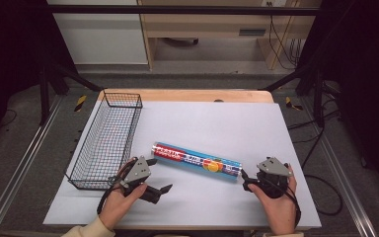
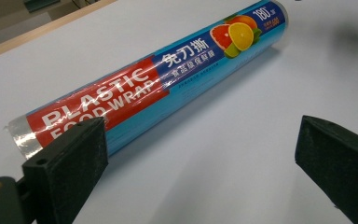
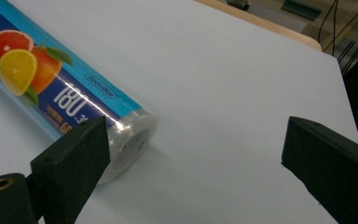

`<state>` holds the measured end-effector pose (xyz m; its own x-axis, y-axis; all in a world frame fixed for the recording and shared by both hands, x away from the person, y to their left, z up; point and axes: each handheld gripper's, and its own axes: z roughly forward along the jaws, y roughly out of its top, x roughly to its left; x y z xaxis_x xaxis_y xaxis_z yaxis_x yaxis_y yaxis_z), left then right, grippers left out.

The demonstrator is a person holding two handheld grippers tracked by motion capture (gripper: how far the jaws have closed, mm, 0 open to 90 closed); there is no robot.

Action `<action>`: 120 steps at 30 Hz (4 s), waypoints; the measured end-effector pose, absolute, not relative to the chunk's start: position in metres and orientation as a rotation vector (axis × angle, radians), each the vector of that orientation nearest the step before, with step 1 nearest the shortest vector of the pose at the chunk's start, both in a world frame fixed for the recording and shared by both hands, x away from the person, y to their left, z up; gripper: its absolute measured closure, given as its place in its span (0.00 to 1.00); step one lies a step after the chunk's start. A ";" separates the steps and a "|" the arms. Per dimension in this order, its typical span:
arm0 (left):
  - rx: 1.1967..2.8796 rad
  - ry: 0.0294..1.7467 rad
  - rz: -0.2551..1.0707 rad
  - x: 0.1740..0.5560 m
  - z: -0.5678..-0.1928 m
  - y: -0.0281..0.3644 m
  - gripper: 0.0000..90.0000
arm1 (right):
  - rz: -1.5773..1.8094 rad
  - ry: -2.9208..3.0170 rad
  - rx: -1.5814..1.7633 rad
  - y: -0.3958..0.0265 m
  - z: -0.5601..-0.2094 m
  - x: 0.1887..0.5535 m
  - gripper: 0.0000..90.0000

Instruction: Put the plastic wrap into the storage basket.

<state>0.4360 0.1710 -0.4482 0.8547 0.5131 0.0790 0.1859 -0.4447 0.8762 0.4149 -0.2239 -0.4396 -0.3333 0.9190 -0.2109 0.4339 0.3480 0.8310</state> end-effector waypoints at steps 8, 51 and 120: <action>2.016 0.528 0.425 0.438 -0.445 0.178 0.03 | 0.879 1.999 1.041 -0.204 -0.415 0.422 0.10; 2.038 0.522 0.423 0.441 -0.445 0.183 0.03 | 0.723 2.678 0.617 -0.128 -0.438 0.510 0.14; 2.236 0.218 0.445 0.490 -0.372 0.143 0.04 | 0.587 2.725 0.322 -0.146 -0.388 0.491 0.35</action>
<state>0.4895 0.1433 -0.3717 0.9223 0.3001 0.2434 0.0077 -0.6440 0.7650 0.4912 -0.1462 -0.3883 -0.9185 0.2858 -0.2734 0.1479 0.8893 0.4327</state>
